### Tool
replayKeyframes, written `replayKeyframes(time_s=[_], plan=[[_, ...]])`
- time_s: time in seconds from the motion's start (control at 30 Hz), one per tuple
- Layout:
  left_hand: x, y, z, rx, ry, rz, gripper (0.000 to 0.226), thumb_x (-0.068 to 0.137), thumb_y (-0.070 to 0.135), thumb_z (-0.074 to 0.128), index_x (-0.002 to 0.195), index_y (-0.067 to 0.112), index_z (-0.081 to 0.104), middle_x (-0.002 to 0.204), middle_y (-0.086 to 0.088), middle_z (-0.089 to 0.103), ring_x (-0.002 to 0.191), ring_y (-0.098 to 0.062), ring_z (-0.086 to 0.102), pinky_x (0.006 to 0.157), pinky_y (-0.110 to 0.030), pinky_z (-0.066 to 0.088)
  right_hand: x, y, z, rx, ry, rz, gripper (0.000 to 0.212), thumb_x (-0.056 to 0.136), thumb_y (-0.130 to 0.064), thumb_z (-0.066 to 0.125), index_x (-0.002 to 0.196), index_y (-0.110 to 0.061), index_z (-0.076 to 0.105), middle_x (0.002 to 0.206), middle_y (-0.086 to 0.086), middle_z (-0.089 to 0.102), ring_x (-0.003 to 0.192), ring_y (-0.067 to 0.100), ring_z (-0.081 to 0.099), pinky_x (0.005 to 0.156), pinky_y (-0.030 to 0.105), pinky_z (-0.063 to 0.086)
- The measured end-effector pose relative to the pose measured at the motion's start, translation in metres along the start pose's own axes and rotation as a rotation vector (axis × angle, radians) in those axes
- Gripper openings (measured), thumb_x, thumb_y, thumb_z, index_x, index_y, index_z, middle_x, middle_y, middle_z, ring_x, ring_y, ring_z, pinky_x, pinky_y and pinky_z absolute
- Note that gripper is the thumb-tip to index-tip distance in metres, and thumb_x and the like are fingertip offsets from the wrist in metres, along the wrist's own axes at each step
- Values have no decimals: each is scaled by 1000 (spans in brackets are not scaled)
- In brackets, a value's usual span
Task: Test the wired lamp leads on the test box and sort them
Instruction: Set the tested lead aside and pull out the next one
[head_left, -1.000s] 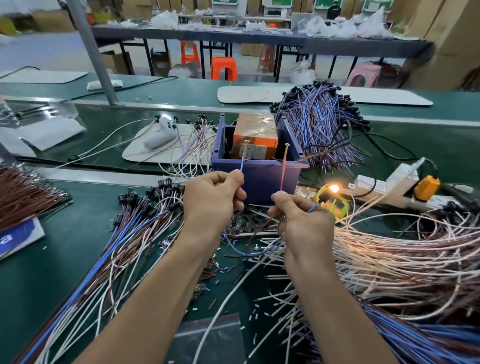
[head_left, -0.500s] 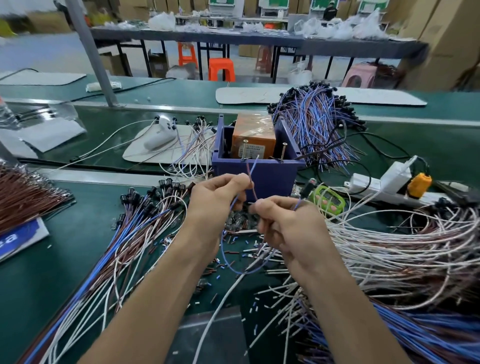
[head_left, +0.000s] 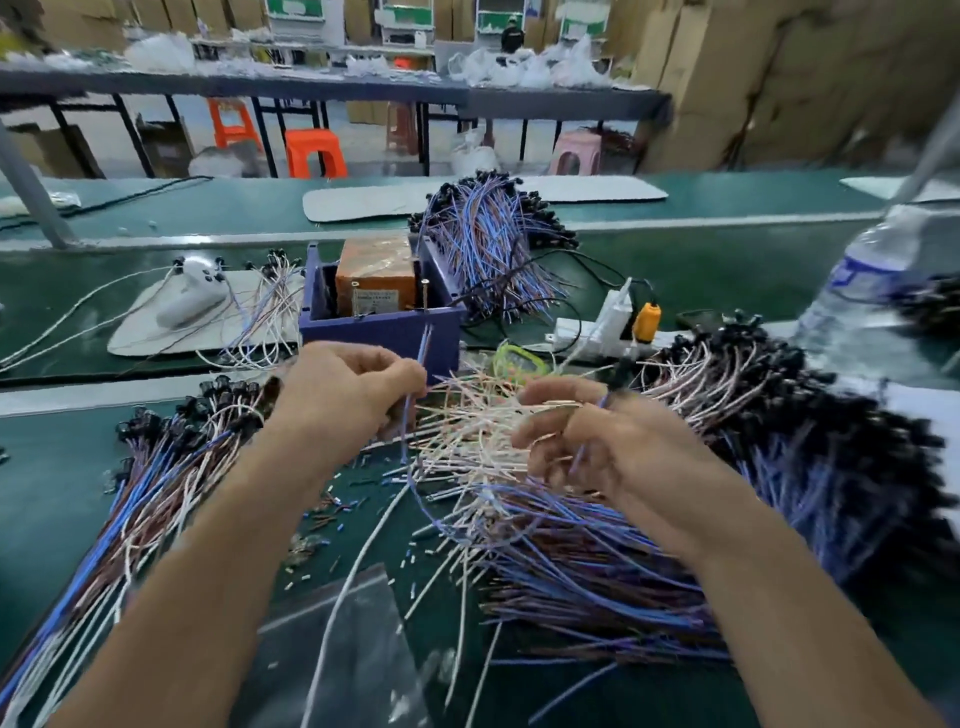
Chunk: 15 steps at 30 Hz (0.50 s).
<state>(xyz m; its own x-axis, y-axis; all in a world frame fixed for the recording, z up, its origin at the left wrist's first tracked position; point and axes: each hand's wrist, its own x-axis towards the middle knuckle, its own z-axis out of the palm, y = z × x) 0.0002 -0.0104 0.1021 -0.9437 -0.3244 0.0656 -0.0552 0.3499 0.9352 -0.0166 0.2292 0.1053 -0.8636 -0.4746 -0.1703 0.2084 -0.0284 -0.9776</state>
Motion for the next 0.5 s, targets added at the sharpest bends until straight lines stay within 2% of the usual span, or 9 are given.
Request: replayKeyframes(time_s=[0.1, 0.17, 0.23, 0.3, 0.37, 0.43, 0.5], plan=[[-16, 12, 22, 203, -157, 72, 17, 81, 30, 74, 64, 24, 78, 56, 1, 71, 42, -6, 59, 43, -16, 45, -28, -4, -41, -151, 86, 29, 30, 100, 13, 37, 114, 2, 61, 91, 22, 71, 80, 33, 71, 69, 38, 64], [-25, 19, 43, 199, -310, 51, 16, 74, 32, 73, 63, 22, 77, 57, -2, 71, 43, -10, 59, 46, -20, 47, -43, -7, -66, -323, 190, 60, 21, 102, 9, 43, 105, 0, 63, 87, 18, 74, 78, 31, 73, 74, 44, 65], [-29, 22, 63, 134, -439, 11, 18, 75, 29, 73, 64, 15, 77, 58, -7, 71, 44, -13, 58, 48, -20, 47, -54, -11, -88, -608, 320, 89, 18, 102, -1, 50, 94, -3, 66, 78, 10, 76, 72, 25, 74, 71, 43, 64], [-30, 21, 80, 169, -454, -4, 21, 80, 24, 75, 62, 12, 76, 58, -7, 71, 44, -14, 59, 47, -18, 46, -59, -17, -110, -1007, 436, 127, 24, 100, -13, 56, 80, -8, 70, 67, 5, 74, 64, 22, 73, 69, 39, 60], [-30, 17, 92, 258, -415, -17, 25, 82, 27, 75, 62, 12, 77, 58, -6, 72, 46, -14, 62, 48, -20, 50, -61, -22, -127, -1302, 566, 188, 26, 94, -20, 58, 74, -9, 70, 61, 6, 71, 66, 26, 69, 70, 36, 56], [-31, 13, 101, 357, -370, -26, 30, 83, 34, 74, 61, 15, 77, 57, -2, 72, 46, -14, 62, 52, -25, 54, -60, -23, -139, -1418, 688, 220, 25, 92, -26, 61, 76, -9, 71, 68, 10, 71, 74, 29, 67, 68, 33, 53], [-34, 11, 110, 437, -337, -39, 31, 83, 40, 73, 60, 20, 78, 57, 1, 72, 45, -15, 59, 56, -30, 54, -59, -20, -148, -1442, 744, 205, 27, 90, -30, 67, 76, -7, 71, 70, 12, 71, 75, 29, 67, 60, 32, 48]])
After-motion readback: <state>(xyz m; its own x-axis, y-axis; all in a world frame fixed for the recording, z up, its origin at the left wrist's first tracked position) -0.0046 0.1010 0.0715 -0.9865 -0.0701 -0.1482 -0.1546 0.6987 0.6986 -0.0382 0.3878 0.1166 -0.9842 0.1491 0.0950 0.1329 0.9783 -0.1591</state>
